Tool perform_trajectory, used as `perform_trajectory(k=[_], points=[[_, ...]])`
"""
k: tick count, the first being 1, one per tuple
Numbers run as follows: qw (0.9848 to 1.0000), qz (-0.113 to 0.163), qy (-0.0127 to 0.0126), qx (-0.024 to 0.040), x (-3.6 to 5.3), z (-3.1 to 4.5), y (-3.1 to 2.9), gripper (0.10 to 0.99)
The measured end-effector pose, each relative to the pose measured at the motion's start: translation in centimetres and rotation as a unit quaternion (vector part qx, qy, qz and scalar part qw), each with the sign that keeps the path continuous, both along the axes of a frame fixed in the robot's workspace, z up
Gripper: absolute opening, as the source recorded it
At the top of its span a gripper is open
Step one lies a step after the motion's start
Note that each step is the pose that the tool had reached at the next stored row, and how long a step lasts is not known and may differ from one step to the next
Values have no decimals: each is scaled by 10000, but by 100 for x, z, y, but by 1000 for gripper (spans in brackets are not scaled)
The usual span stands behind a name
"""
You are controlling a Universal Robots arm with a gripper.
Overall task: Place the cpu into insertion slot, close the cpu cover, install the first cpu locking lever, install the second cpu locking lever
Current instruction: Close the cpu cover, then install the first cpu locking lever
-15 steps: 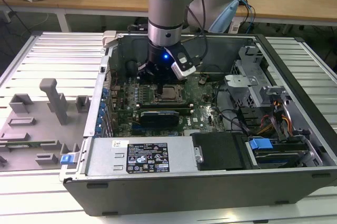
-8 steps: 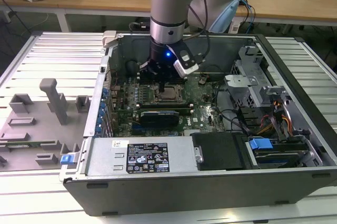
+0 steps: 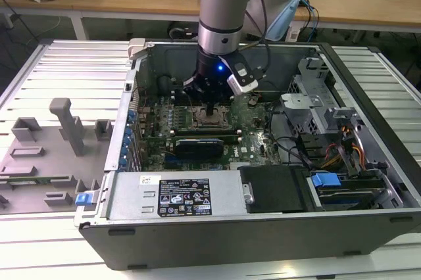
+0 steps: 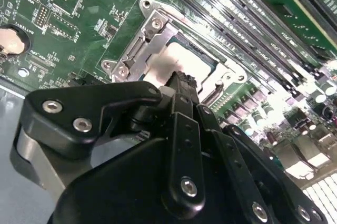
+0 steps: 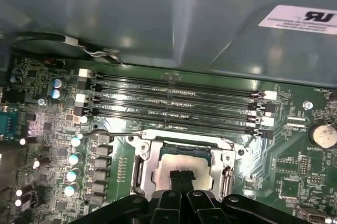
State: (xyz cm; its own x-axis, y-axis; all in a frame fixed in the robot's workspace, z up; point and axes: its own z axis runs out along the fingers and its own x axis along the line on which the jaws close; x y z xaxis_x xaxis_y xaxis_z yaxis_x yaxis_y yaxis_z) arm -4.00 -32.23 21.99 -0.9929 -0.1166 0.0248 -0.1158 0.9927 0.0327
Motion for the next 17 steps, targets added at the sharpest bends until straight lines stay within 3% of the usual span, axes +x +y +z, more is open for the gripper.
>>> perform_trajectory(k=[3, 7, 17], points=[[10000, 0, 0, -51, 0, 130, 0, 106], [10000, 0, 0, -81, 0, 221, 0, 106], [10000, 0, -1, -98, 0, 244, 0, 106]])
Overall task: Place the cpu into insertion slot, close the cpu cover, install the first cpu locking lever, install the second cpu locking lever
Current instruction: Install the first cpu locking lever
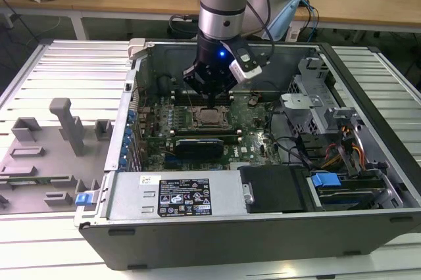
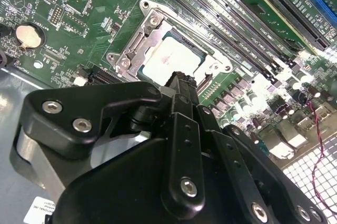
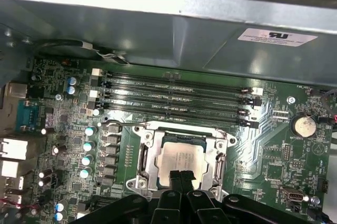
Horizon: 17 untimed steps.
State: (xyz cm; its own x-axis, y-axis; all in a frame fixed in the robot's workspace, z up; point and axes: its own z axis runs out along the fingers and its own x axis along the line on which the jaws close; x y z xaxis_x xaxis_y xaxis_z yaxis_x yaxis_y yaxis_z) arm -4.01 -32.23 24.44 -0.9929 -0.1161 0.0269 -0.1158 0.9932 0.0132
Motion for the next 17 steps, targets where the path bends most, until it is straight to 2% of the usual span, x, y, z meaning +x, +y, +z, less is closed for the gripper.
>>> perform_trajectory(k=[7, 11, 14, 17], points=[[10000, 0, 0, -6, 0, 8, 0, 106], [10000, 0, 0, -6, 0, 47, 0, 106], [10000, 0, 0, -5, 0, 99, 0, 106], [10000, 0, 0, -6, 0, 247, 0, 106]])
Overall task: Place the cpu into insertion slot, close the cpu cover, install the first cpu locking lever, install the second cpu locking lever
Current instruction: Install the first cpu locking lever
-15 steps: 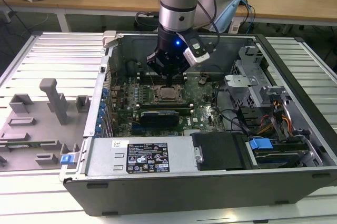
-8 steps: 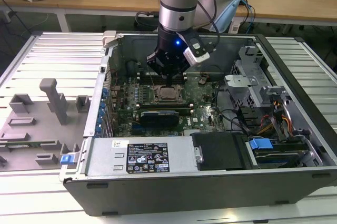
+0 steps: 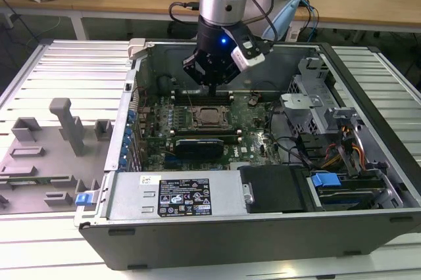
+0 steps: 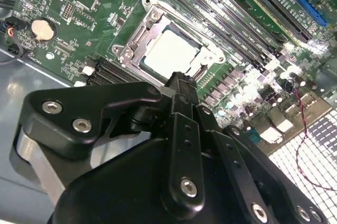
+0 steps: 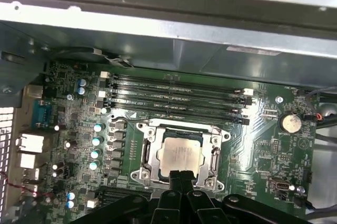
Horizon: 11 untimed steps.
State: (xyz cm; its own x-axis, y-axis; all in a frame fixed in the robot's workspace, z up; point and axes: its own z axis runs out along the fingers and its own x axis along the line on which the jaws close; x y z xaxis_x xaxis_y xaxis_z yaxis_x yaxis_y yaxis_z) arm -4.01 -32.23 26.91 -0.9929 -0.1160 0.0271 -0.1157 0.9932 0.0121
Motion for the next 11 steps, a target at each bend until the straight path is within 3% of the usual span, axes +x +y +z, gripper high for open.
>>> perform_trajectory(k=[3, 6, 9, 11], points=[[10000, 1, -1, 1, -5, 7, 0, 106], [10000, 1, -4, 1, -71, 7, 0, 106], [10000, 0, -13, 2, -276, 7, 0, 106], [10000, 0, -15, 2, -343, 7, 0, 106]])
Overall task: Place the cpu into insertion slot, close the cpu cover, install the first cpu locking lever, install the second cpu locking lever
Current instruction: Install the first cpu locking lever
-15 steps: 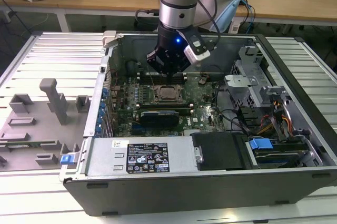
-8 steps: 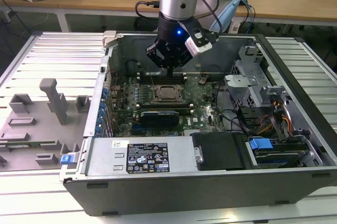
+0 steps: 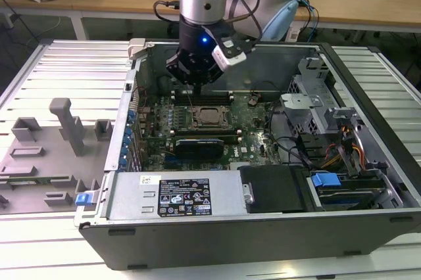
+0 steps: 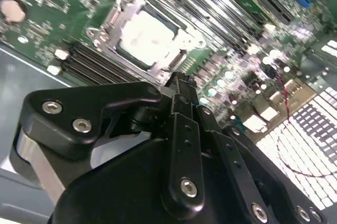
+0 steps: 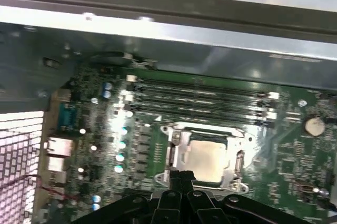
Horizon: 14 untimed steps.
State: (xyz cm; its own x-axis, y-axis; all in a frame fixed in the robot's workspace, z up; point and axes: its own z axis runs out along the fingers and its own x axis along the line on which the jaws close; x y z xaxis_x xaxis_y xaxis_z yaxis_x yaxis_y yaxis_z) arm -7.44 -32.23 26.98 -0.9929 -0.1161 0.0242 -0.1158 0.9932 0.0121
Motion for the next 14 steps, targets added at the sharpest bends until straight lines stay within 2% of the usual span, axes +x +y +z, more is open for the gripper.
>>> perform_trajectory(k=[3, 4, 5, 6, 7, 8, 10, 11, 13, 14], points=[[10000, 1, -2, 0, -100, 0, 0, 106], [10000, 0, -5, 6, -178, -3, 0, 106], [10000, -1, -9, 42, -265, -7, 0, 106], [10000, -1, -10, 86, -282, -8, 0, 106], [9999, -1, -11, 143, -296, -8, 0, 106], [9996, 0, -13, 267, -324, -9, 0, 106], [9993, 0, -15, 380, -348, -10, 0, 106], [9987, 0, -17, 510, -359, -11, 0, 106], [9978, -1, -18, 658, -368, -12, 0, 106], [9972, -1, -19, 751, -374, -13, 0, 106]])
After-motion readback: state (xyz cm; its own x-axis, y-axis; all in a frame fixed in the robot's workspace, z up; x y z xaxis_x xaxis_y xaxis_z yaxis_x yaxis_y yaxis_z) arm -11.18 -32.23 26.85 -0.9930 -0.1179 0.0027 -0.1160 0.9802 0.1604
